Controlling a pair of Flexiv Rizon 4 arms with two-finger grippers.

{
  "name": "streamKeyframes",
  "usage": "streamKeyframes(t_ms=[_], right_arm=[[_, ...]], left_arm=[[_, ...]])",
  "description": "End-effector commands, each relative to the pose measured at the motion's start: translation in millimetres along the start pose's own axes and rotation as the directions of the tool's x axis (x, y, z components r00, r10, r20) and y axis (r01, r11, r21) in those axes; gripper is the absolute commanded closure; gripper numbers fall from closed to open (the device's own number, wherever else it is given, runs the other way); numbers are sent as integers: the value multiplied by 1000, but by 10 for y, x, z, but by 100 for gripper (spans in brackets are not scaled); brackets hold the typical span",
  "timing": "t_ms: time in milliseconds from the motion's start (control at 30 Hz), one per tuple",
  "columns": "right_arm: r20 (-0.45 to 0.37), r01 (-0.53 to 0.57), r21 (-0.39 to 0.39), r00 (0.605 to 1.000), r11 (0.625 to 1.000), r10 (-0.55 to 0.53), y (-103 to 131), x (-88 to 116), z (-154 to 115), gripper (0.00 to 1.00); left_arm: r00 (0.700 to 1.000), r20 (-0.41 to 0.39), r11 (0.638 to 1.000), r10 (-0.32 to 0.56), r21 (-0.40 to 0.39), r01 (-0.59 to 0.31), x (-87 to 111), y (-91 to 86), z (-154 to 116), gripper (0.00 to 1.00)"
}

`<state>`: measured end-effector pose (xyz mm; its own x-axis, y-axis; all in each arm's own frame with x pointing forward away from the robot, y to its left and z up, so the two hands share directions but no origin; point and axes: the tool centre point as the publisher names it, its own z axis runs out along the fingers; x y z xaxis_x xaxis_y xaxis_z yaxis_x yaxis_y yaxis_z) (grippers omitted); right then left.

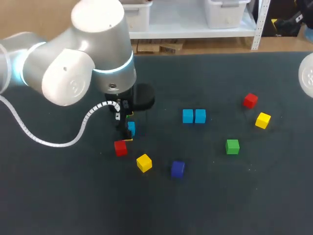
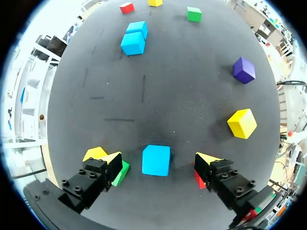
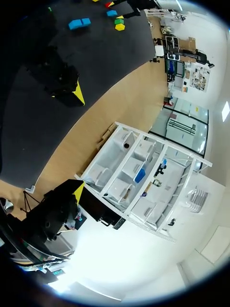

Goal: Place the blue cubes, place green cubes on the blue cubes, place the yellow cubes on the green cubes, then place the red cubes on the yellow cubes, and place purple cube on the red cubes.

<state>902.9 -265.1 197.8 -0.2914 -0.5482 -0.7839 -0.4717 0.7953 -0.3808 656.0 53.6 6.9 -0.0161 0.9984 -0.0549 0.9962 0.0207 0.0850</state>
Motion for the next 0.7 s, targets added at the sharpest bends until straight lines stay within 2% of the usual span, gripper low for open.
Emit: streamKeyframes(t_ms=[33,133,233,300,400,467,533,633,700], right_arm=[[-3,-1,3,1000,1000,1,9,-8,-11,0],[-3,-1,3,1000,1000,1,9,-8,-11,0],[-3,-1,3,1000,1000,1,9,-8,-11,0],[-3,-1,3,1000,1000,1,9,-8,-11,0],[-3,-1,3,1000,1000,1,9,-8,-11,0],[-3,-1,3,1000,1000,1,9,-8,-11,0],[-3,-1,3,1000,1000,1,9,-8,-11,0],[-3,-1,3,1000,1000,1,9,-8,-11,0],[-3,-1,3,1000,1000,1,9,-8,-11,0]], left_arm=[[1000,-2,1000,-3,2,3,9,6,42,1],[1000,-1,1000,-6,8,6,8,-5,56,9],[1000,-2,1000,-2,18,2,14,-22,83,11],[1000,-2,1000,-1,20,1,14,-23,91,23],[1000,-10,1000,6,17,-6,16,-19,106,31],[1000,-10,1000,6,19,-6,16,-18,109,56],[1000,-10,1000,6,21,-6,15,-16,107,72],[1000,-7,1000,8,21,-8,13,-10,94,76],[1000,-7,1000,9,25,-9,12,-9,84,86]])
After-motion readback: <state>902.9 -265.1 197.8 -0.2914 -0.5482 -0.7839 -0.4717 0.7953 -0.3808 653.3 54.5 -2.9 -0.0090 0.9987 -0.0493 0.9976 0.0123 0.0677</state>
